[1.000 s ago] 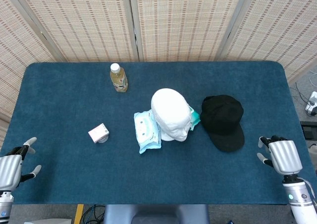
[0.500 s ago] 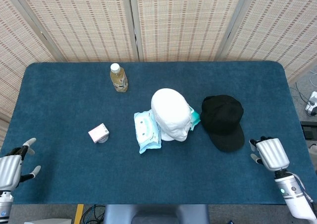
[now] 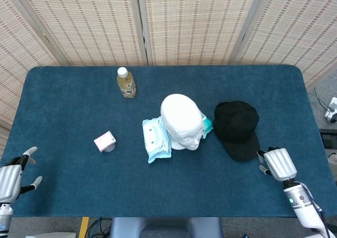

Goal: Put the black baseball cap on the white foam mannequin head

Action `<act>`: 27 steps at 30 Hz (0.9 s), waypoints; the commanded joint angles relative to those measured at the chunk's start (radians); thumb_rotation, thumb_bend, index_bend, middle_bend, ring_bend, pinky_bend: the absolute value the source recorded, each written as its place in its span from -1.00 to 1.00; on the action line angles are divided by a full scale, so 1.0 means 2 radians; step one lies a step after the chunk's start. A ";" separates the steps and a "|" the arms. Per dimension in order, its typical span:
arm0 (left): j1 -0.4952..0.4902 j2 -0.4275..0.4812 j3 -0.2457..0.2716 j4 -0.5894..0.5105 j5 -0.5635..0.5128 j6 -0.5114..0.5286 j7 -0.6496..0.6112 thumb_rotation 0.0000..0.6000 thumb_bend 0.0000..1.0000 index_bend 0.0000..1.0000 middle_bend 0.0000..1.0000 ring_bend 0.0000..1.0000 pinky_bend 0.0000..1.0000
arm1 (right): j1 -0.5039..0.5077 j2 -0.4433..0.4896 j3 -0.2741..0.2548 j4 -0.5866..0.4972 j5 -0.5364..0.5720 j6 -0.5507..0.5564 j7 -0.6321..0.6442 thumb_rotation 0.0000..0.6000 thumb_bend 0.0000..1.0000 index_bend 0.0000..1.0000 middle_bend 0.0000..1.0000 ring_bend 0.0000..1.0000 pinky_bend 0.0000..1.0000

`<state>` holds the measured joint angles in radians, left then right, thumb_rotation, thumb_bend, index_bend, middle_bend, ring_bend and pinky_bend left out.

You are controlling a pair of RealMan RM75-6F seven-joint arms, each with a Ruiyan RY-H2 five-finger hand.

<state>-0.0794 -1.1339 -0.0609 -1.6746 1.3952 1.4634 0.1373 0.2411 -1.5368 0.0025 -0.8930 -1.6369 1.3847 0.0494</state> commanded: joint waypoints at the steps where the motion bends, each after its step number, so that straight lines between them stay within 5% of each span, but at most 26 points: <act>1: 0.000 0.000 0.000 0.000 -0.001 -0.001 0.000 1.00 -0.62 -0.66 -0.16 -0.35 -0.05 | 0.005 -0.016 0.001 0.024 0.003 -0.003 0.013 1.00 -1.00 0.32 0.69 0.26 0.45; 27: 0.002 0.006 -0.002 -0.006 -0.007 0.000 -0.004 1.00 -0.62 -0.66 -0.16 -0.35 -0.04 | 0.034 -0.103 -0.003 0.163 0.003 -0.004 0.078 1.00 -1.00 0.33 0.69 0.27 0.46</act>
<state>-0.0745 -1.1218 -0.0647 -1.6859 1.3809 1.4630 0.1293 0.3050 -1.7353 -0.0029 -0.5768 -1.6313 1.3734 0.1979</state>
